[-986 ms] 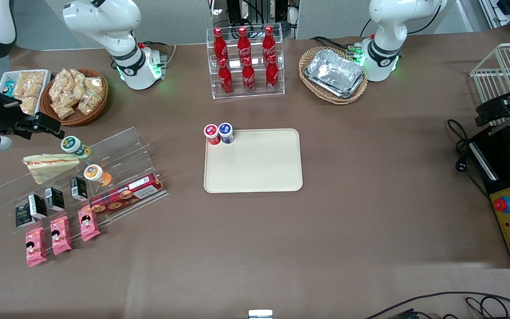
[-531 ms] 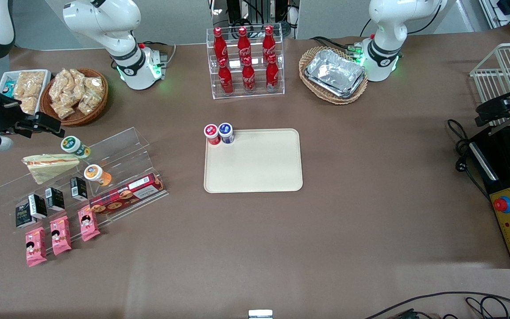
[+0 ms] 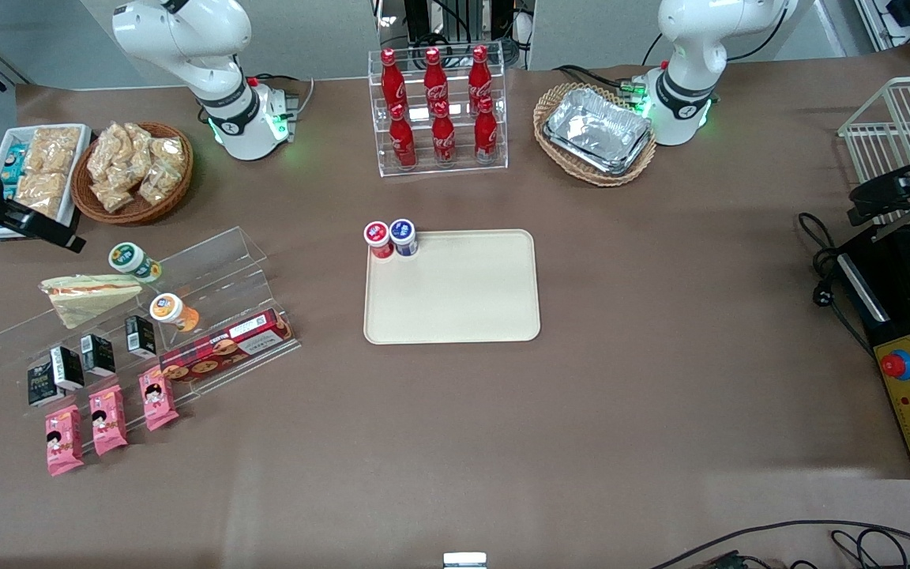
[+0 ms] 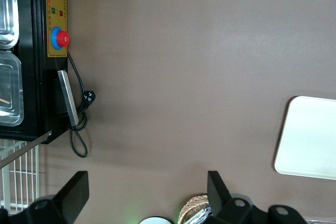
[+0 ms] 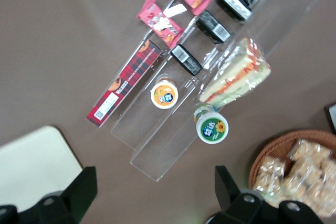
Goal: Place sandwich on tray
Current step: 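Move the right gripper down toward the wrapped sandwich on the acrylic rack, then close the right gripper on the plastic-wrapped sandwich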
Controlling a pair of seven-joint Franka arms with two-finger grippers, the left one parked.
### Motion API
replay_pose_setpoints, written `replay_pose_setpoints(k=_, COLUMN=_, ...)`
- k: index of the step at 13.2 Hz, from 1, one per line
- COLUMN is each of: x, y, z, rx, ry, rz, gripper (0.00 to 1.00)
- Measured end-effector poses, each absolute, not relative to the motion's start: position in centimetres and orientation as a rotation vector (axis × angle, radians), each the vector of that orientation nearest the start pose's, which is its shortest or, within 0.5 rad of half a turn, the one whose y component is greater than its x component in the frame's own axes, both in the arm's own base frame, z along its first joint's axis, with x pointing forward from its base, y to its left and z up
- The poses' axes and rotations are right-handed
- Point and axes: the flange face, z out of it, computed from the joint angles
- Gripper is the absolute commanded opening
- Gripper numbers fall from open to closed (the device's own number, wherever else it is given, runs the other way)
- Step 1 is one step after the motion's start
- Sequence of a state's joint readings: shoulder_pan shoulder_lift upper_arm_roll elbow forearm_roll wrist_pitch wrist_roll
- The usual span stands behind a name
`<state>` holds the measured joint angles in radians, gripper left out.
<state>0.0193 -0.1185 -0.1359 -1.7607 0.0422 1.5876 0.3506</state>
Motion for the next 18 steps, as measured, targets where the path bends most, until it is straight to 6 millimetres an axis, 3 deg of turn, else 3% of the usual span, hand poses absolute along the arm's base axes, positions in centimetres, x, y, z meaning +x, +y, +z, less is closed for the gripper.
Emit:
replay_pose_setpoints(k=4, x=51.2, y=-6.9, z=59.9, rx=-2.838, ry=1.248, rz=0.116, gripper=1.0)
replay_pose_setpoints(k=7, x=51.5, y=-8.5, z=58.8, rx=-2.731, ry=1.495, rz=0.15, gripper=1.0)
replay_pose_setpoints(k=13, x=53.1, y=-15.9, z=53.2, rx=-2.625, ry=1.734, rz=0.204, gripper=1.0)
replay_pose_setpoints(k=18, x=55.8, y=-16.9, z=47.0, rx=-2.65, ry=1.772, rz=0.25, gripper=1.0)
